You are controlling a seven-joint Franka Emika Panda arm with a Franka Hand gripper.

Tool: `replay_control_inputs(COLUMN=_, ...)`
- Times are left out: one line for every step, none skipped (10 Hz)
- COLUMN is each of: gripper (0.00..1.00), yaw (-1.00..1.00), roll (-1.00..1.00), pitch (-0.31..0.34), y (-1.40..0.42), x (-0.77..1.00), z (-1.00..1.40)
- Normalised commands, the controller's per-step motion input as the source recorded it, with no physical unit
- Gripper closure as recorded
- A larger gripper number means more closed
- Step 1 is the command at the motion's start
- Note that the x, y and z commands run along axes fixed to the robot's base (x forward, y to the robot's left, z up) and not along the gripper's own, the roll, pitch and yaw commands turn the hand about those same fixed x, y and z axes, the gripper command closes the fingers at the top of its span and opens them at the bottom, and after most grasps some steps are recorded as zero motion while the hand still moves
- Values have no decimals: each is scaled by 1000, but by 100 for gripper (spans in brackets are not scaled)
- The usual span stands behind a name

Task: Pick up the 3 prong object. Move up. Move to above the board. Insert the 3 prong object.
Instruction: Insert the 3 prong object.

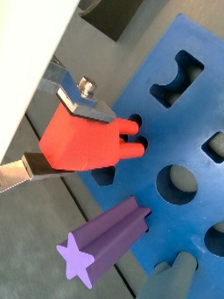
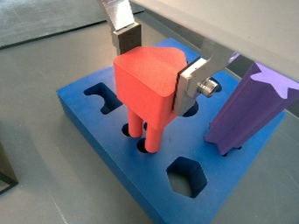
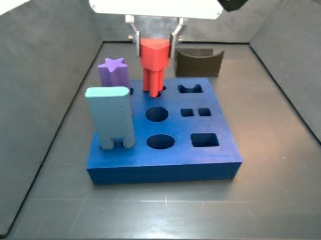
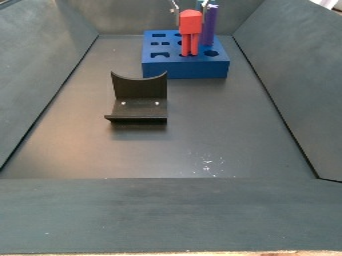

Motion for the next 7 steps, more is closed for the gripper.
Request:
replay_control_inputs(gripper=100, yaw=0, roll=0, pitch=0, y=0, x=34, z=0)
replay_control_inputs(gripper=100, yaw=40, roll=7, pitch=0, y=237, x=103, z=-194)
replay_control_inputs(gripper=100, yaw=0, roll=39, pitch=0, y=157, x=123, z=-194)
replay_control_inputs(gripper=100, yaw=0, roll=0, pitch=0, y=0, x=0, z=-80)
replay_control_inputs(gripper=100, yaw=0, roll=181, pitch=-34, y=-57, x=0, z=-886)
replay_control_inputs(gripper=100, yaw=0, roll=237, pitch=-13, y=-97, x=23, z=-903)
replay_control_inputs(gripper=100, yaw=111, roll=154, pitch=-70, y=-54, x=0, z=-997)
